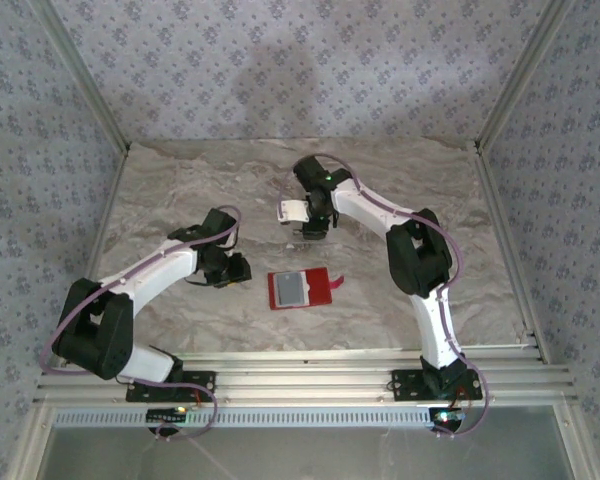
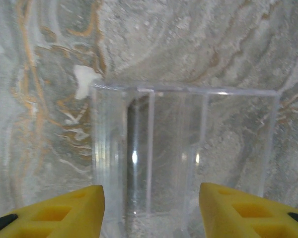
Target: Take the credit cards out of the card holder
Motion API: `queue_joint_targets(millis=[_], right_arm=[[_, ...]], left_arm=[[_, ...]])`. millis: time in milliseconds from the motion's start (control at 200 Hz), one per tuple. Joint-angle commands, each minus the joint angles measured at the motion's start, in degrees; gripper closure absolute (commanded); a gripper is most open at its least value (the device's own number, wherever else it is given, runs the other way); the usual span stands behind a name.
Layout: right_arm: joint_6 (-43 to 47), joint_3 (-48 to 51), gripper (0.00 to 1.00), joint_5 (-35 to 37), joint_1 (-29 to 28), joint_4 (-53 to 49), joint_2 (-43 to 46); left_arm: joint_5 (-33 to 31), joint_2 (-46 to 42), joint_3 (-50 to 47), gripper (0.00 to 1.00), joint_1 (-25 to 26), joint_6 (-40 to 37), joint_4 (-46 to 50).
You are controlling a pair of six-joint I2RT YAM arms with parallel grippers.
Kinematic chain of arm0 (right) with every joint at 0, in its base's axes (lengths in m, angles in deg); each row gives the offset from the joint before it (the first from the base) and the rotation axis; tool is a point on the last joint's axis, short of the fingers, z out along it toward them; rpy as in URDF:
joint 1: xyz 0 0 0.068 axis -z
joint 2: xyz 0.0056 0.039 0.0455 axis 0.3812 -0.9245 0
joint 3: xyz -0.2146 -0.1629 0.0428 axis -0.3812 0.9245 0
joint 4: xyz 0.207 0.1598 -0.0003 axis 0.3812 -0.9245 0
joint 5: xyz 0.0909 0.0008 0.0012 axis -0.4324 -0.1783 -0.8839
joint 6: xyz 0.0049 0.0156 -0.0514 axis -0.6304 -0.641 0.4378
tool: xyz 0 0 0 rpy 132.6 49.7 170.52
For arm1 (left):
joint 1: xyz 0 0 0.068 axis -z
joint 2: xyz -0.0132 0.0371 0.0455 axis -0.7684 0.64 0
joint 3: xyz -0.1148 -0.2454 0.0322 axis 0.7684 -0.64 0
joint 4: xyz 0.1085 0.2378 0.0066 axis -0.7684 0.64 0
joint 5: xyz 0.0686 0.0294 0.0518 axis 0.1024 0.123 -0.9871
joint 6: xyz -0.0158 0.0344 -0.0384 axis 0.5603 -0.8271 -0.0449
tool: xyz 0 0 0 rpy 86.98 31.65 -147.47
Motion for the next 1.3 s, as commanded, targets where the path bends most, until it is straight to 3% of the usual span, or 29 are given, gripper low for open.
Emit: queue_joint_targets(millis=[0,405,605,760,1029,1294], right_arm=[[2.3,0.6,0.46,5.2,-0.5,4.3,-0.2],[3.2,3.5,0.46,11.0,-0.8,16.3,4.4],[-1.9,8.0,0.46,10.8,-1.8,17.2,8.9],[-15.5,10.8,0.46,9.1,-2.7,14.8,13.6],[-47.5,22.5,0.48,8.9,-4.0,16.5,25.1],[-73.8,30.6,0.52,5.3,-5.8,14.3,31.9]], left_arm=[[0.6,-1.0,-0.1,0.68,-0.2,-0.2,0.7],[0.6,-1.5,0.2,0.68,-0.2,0.1,0.9],[1.1,-1.1,0.6,0.68,0.7,-0.1,0.0],[2.3,0.6,1.1,0.71,2.4,-0.2,-2.0],[4.3,6.7,1.9,0.78,5.6,-0.2,-4.9],[5.1,11.8,5.0,0.79,7.6,-0.7,-6.0]])
